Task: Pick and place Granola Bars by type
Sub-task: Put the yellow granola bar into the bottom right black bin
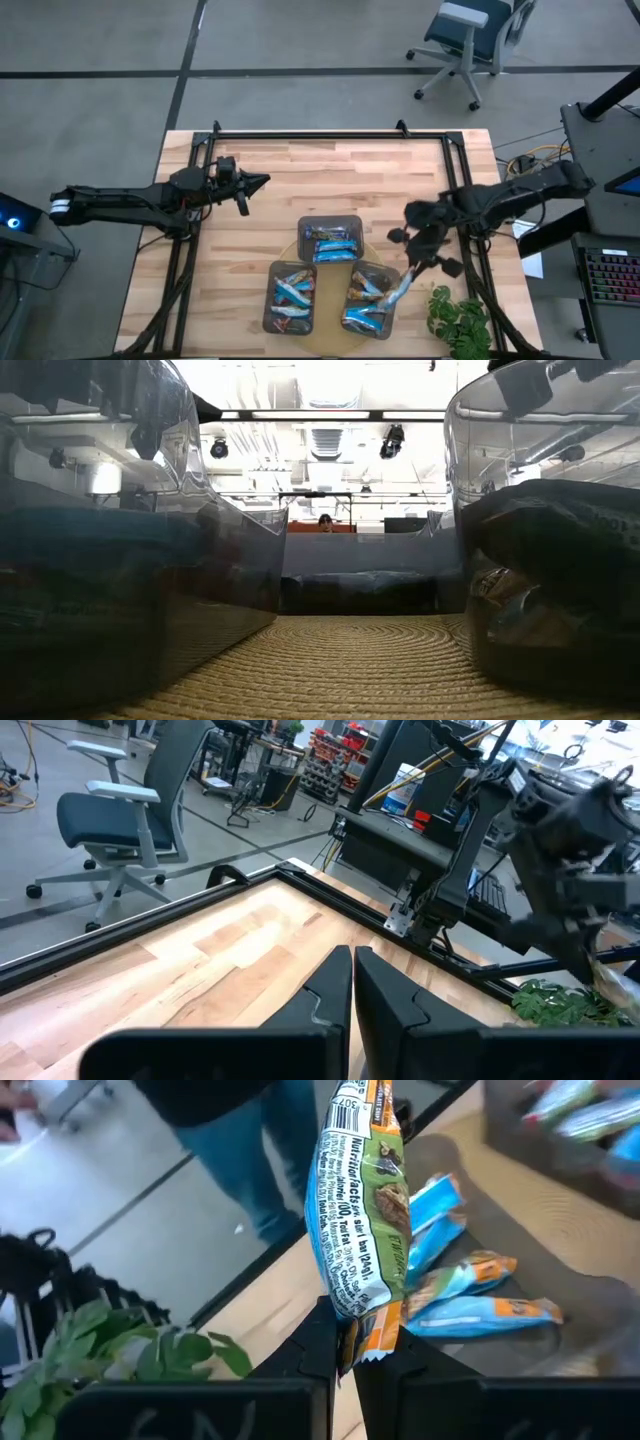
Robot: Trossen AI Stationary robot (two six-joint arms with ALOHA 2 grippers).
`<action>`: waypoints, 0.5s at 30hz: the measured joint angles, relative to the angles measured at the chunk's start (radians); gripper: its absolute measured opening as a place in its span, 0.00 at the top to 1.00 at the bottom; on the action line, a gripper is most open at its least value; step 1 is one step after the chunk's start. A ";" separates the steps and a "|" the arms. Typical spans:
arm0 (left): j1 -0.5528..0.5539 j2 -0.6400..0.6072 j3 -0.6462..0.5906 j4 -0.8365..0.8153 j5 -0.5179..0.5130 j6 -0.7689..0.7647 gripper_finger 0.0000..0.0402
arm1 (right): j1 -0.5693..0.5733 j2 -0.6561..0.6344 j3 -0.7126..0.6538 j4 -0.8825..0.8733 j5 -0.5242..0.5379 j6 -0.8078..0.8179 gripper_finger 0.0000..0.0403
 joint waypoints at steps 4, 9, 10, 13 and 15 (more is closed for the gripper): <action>0.000 0.000 0.000 0.000 0.000 0.000 1.00 | 0.028 0.104 0.042 0.016 0.025 -0.025 0.96; 0.000 0.000 0.000 -0.001 0.007 0.000 1.00 | 0.033 0.230 0.120 0.016 0.025 -0.078 0.96; 0.000 0.000 0.000 0.000 0.008 0.000 1.00 | 0.034 0.252 0.134 0.013 0.025 -0.095 0.96; 0.000 0.000 0.000 0.000 0.008 0.000 1.00 | 0.035 0.315 0.174 0.012 0.025 -0.146 0.96; 0.000 0.000 0.000 -0.001 0.011 0.000 1.00 | 0.036 0.355 0.197 0.011 0.024 -0.170 0.96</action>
